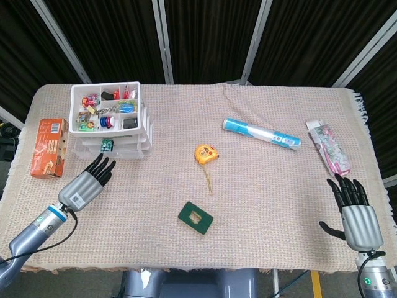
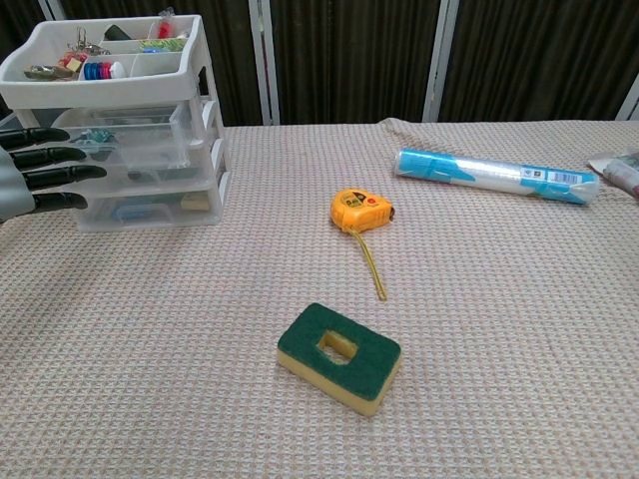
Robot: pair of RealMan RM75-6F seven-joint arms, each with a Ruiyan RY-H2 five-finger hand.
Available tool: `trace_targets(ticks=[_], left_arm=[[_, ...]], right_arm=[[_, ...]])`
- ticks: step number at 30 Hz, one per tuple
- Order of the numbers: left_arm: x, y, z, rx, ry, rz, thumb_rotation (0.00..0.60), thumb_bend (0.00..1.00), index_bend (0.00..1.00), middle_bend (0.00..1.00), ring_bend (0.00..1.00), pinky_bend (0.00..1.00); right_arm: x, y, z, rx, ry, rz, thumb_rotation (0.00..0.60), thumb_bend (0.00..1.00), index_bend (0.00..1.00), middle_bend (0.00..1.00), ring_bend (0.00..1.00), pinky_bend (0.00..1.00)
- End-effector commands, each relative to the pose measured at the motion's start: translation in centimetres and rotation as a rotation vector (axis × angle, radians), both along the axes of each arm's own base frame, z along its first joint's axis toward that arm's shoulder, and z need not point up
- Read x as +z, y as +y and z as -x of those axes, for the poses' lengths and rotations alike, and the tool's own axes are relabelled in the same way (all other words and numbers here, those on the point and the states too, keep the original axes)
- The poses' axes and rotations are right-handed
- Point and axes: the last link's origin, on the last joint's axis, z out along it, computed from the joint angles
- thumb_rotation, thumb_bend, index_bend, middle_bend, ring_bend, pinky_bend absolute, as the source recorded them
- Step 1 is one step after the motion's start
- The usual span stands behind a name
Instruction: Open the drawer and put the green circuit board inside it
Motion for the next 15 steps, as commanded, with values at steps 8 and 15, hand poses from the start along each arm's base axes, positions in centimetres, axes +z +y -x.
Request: trace_targets(ticks=[8,15], left_arm=[[-0.4,2.8,-0.1,0.055,-0.002,-0.056,0.6,1.0,0.19,0.0,0.0,0.03],[-0.6,4.5,0.0,0.108,-0.003,-0.101,0.6,1.0,0.19,0.0,0.0,0.03]], right_arm=[[0.0,0.0,0.0,0.0,0.0,-0.002,0.6,0.0,0.08,0.0,0.0,0.0],[0.0,0.0,0.0,-0.003,-0.002,-0.003,0.6,0.0,0.08,0.0,0.0,0.0]])
